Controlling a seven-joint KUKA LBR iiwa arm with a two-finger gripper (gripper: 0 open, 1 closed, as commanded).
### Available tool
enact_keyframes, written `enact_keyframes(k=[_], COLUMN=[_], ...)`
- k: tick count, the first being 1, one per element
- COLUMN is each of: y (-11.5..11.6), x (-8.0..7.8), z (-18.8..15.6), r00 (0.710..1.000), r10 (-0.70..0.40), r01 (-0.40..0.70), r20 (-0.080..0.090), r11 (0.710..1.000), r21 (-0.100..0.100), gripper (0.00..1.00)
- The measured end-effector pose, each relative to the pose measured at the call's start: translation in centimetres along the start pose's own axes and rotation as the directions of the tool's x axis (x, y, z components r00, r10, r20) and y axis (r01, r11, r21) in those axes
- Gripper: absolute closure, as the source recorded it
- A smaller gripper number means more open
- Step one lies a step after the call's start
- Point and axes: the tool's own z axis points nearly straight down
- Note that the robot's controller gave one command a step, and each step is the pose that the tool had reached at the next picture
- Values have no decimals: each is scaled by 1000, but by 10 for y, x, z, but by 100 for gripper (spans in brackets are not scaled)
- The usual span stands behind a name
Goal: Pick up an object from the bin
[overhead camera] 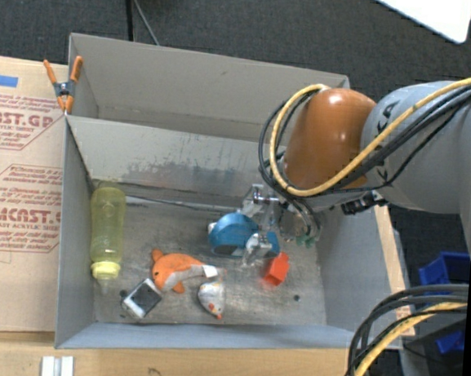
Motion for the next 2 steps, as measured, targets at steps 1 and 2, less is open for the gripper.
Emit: enact_keyframes(k=[1, 2], y=[-1, 0], x=[0, 2], z=[-11, -107], r00=[1000, 1000], r10=[-5, 12], r01=[5, -12], r20=[-7, -3], r11=[1000, 1000], r21=[1, 1], gripper=[100, 100])
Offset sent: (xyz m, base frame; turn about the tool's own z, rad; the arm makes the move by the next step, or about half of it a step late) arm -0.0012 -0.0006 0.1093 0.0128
